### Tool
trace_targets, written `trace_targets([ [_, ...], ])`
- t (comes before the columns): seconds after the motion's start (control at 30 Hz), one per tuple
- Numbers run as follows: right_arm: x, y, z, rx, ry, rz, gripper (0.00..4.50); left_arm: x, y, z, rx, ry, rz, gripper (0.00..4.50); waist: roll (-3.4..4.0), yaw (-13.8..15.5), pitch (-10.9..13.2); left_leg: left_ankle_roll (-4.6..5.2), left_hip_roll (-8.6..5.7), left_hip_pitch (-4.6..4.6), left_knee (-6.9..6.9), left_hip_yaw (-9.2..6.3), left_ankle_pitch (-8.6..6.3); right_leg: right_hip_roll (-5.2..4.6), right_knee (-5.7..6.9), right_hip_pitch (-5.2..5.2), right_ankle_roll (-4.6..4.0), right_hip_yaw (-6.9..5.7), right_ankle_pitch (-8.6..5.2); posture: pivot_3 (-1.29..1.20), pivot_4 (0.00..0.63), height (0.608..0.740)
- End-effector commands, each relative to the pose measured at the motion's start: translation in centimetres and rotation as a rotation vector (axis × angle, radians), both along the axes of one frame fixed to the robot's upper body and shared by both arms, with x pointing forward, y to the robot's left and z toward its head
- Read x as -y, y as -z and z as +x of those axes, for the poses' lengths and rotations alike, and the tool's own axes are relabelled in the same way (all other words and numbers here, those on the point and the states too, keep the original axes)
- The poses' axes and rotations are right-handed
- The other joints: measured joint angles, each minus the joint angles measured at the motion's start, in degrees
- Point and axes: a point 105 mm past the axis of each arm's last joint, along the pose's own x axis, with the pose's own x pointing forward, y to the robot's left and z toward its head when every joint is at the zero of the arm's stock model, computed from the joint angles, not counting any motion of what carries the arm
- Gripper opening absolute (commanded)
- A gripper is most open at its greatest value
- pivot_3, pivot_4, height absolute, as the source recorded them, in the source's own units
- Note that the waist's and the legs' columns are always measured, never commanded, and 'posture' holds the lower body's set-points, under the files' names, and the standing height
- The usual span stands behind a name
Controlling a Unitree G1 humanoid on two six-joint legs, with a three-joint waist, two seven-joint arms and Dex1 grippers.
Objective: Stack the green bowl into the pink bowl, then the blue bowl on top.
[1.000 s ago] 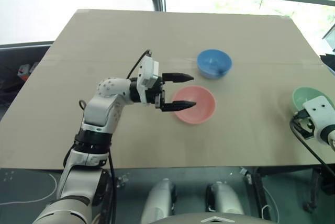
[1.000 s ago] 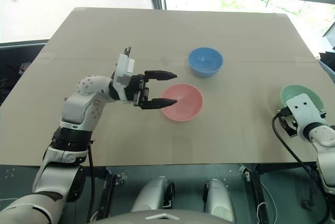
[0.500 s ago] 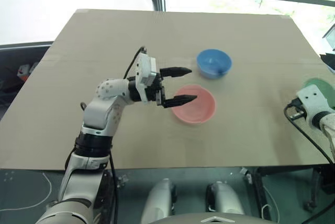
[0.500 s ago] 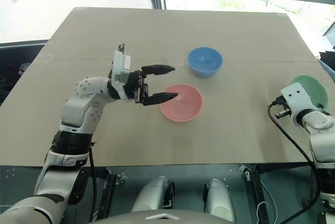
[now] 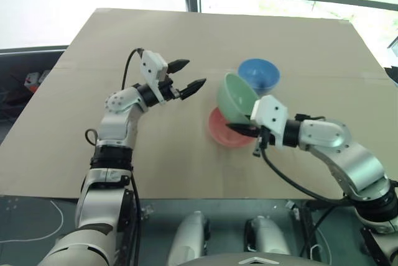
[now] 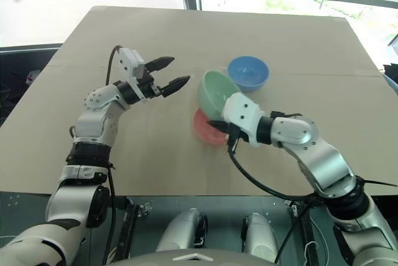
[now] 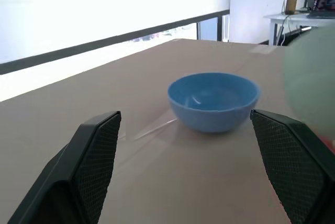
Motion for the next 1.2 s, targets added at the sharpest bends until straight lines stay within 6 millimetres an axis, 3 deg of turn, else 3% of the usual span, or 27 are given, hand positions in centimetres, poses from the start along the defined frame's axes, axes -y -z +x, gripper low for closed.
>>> trace_targets([
  [0.03, 0.3, -1.0, 0.1, -0.026, -0.058, -0.012, 1.09, 0.4, -1.4, -1.3, 0.052, 0.077, -0.018, 4.2, -0.01, -0.31, 0.0, 0.0, -0.01, -0.02, -0.01, -0.02, 0.0, 0.0, 0.0, 0.0, 0.0, -0.02, 0.0, 0.0, 0.15, 0.74],
  [0.17, 0.5, -1.6, 0.3, -0.004, -0.069, -0.018, 2.64, 0.4, -1.4, -2.7, 0.035, 0.155, -0.024, 4.2, 0.01, -0.93, 0.02, -0.04, 0.17, 0.01, -0.09, -0.03, 0.02, 0.07, 0.0, 0.0, 0.02, -0.14, 0.0, 0.0, 0.15, 0.74],
  [0.23, 0.8, -3.6, 0.7, 0.032, -0.038, 0.064, 3.42, -0.2, -1.1, -3.6, 0.025, 0.168, -0.006, 4.2, 0.01, -1.07, 0.02, -0.1, 0.24, 0.04, -0.11, -0.03, 0.05, 0.1, -0.01, 0.0, 0.02, -0.16, -0.01, 0.0, 0.15, 0.74],
  [0.3, 1.3, -6.2, 0.9, 0.034, -0.016, 0.177, 3.42, -0.7, -0.7, -4.0, 0.004, 0.155, 0.022, 4.2, 0.02, -1.16, 0.03, -0.12, 0.33, 0.1, -0.12, 0.0, 0.06, 0.08, -0.02, 0.01, 0.02, -0.12, -0.01, 0.0, 0.15, 0.74],
  [0.4, 2.8, -8.0, 2.1, 0.086, 0.056, 0.23, 3.42, -0.8, -0.7, -4.8, -0.028, 0.166, 0.018, 4.2, 0.02, -0.92, 0.03, -0.14, 0.41, 0.13, -0.04, 0.0, 0.07, 0.07, 0.0, 0.04, 0.01, -0.1, 0.0, 0.0, 0.15, 0.74],
  [0.53, 5.9, -7.7, 5.9, 0.198, 0.235, 0.138, 3.42, -0.6, -0.6, -6.9, -0.052, 0.235, 0.033, 4.2, 0.0, -0.49, 0.02, -0.14, 0.4, 0.17, -0.05, -0.03, 0.07, 0.06, -0.01, 0.06, 0.01, -0.09, 0.0, 0.0, 0.15, 0.74],
  [0.73, 8.1, -5.2, 10.5, 0.269, 0.327, 0.034, 3.42, -2.1, -0.4, -10.0, -0.145, 0.353, 0.129, 4.2, 0.07, -1.47, 0.06, -0.15, 0.34, 0.18, -0.16, 0.1, 0.07, 0.1, -0.01, -0.02, 0.0, -0.01, -0.01, 0.0, 0.15, 0.74],
  [0.87, 8.2, -4.2, 12.9, 0.289, 0.337, 0.005, 3.42, -4.2, 0.1, -11.9, -0.227, 0.37, 0.193, 4.2, 0.19, -2.04, 0.15, -0.16, 0.44, 0.21, -0.23, 0.12, 0.08, 0.11, -0.06, -0.02, 0.0, 0.02, -0.02, 0.0, 0.15, 0.74],
  [1.0, 7.2, -3.6, 14.0, 0.315, 0.294, -0.02, 3.42, -6.8, 0.8, -13.4, -0.298, 0.31, 0.23, 4.2, 0.24, -3.07, 0.19, -0.17, 0.46, 0.21, -0.37, 0.17, 0.08, 0.1, -0.04, -0.05, 0.0, 0.07, -0.01, 0.0, 0.15, 0.74],
  [1.2, 5.7, -2.6, 14.4, 0.328, 0.202, -0.061, 3.42, -7.6, 1.5, -14.8, -0.335, 0.27, 0.246, 4.2, 0.32, -2.99, 0.25, -0.26, 0.45, 0.23, -0.63, 0.12, 0.14, 0.08, -0.11, -0.06, -0.01, 0.0, -0.02, 0.0, 0.15, 0.74],
])
